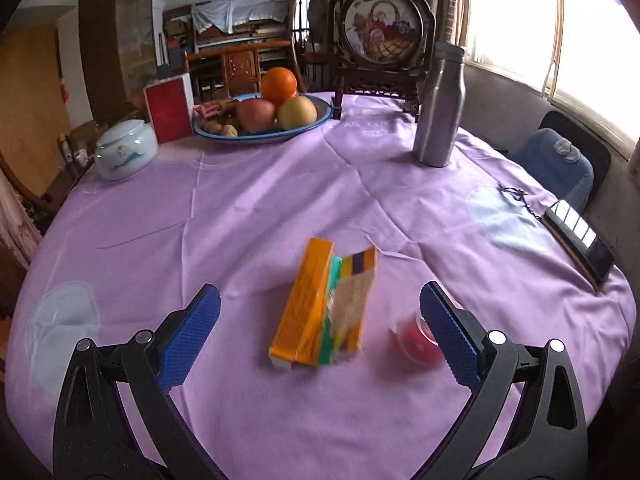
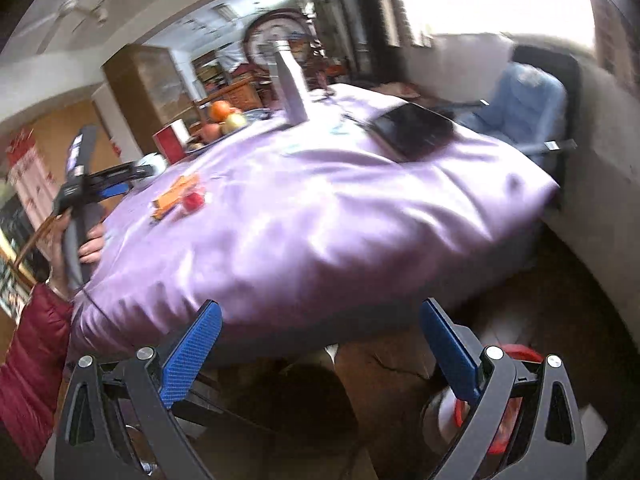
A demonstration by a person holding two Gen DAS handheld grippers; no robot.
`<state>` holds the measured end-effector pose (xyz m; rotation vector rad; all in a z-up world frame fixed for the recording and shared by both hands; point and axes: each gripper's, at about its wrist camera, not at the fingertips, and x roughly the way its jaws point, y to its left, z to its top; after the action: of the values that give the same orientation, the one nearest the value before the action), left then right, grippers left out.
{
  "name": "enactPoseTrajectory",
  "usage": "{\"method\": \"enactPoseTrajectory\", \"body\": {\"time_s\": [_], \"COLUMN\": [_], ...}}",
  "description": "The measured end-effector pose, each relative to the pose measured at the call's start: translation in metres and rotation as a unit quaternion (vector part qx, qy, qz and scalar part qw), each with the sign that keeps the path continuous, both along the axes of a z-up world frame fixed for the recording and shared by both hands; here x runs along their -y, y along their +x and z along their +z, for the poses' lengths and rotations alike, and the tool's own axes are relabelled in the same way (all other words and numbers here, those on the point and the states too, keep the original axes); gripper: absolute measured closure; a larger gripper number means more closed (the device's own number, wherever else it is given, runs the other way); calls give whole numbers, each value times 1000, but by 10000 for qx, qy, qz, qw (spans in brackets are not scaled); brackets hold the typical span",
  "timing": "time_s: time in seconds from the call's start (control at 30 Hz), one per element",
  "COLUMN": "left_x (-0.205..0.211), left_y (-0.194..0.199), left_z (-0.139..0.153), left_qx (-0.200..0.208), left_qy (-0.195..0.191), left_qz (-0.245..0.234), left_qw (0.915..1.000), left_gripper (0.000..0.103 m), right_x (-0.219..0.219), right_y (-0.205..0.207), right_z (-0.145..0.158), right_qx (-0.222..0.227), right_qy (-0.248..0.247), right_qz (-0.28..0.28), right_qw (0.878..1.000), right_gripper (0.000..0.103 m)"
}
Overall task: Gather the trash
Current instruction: 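Move both open grippers back over the table toward the remaining items, then grasp the orange paper box with left gripper while right gripper grasps the candy cup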
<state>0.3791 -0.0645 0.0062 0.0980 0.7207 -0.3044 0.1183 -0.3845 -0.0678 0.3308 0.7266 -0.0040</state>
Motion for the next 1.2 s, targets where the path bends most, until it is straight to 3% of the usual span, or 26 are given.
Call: {"method": "enactPoseTrajectory", "body": {"time_s": [0.3, 0.4, 0.57, 0.73, 1.0, 1.2], "left_x": [-11, -23, -43, -43, -28, -24], "left_y": [32, 34, 39, 40, 29, 27], "left_z": [-20, -14, -9, -11, -8, -8], "left_qx": [-325, -250, -287, -358, -50, 20], "left_qy": [-41, -142, -463, -459, -26, 88], "left_qz": [-124, 123, 506, 592, 539, 514], "left_qw": [9994, 9995, 9972, 9965, 9985, 9986], "left_gripper": [6, 6, 7, 7, 7, 7], "right_x": [-93, -123, -154, -162, -170, -159], "right_y": [129, 176, 238, 263, 276, 283], "right_z": [36, 30, 12, -5, -9, -11], "right_qx": [298, 86, -460, -967, -944, -882], "right_qy": [-688, -951, -920, -713, -1061, -790], "right_qz": [1193, 1540, 1827, 2051, 2033, 1919], "right_qw": [9900, 9834, 9778, 9713, 9688, 9742], "right_gripper": [6, 6, 6, 7, 7, 7]}}
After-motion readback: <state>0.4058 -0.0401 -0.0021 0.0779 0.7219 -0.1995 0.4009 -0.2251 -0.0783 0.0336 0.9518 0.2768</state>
